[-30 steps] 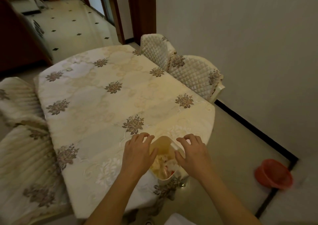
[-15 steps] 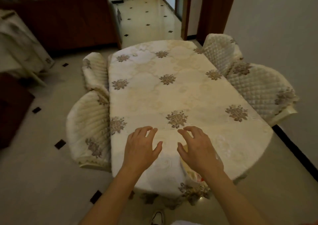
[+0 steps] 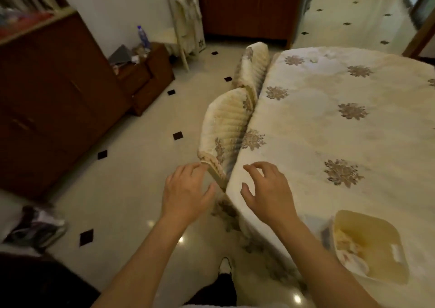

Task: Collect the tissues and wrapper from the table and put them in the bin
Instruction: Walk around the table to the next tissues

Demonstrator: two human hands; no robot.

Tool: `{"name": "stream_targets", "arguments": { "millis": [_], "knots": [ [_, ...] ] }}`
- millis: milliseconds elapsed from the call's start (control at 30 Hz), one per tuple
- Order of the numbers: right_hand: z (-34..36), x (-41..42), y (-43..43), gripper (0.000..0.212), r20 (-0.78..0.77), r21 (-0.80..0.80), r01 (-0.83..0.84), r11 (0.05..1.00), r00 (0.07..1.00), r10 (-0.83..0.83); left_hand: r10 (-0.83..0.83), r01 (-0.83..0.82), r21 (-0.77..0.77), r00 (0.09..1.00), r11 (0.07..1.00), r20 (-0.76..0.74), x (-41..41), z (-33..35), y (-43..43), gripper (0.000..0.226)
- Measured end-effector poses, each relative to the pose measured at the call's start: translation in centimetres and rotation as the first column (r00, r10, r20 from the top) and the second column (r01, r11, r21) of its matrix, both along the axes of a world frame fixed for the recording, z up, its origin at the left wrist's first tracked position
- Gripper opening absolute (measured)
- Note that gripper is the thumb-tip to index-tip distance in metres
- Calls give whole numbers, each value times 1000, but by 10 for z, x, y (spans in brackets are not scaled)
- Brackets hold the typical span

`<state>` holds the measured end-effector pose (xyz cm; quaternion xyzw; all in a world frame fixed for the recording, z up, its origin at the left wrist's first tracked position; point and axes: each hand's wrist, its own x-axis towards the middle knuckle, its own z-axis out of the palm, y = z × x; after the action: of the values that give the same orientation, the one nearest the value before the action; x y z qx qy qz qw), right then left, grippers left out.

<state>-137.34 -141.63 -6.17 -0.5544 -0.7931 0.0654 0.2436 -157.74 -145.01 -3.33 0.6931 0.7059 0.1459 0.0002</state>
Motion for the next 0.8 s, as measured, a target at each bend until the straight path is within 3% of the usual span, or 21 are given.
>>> {"name": "stream_targets", "arguments": {
  "millis": [400,800],
  "knots": [
    [-2,-111,20,40,34,-41,-265,963,963,266,251,-251,11,968,968,1,-103,-13,-29,45],
    [-6,-263,134,42,92,-36,-242,970,965,244,230,-231,27,972,973,40,-262,-19,86,47]
  ]
}}
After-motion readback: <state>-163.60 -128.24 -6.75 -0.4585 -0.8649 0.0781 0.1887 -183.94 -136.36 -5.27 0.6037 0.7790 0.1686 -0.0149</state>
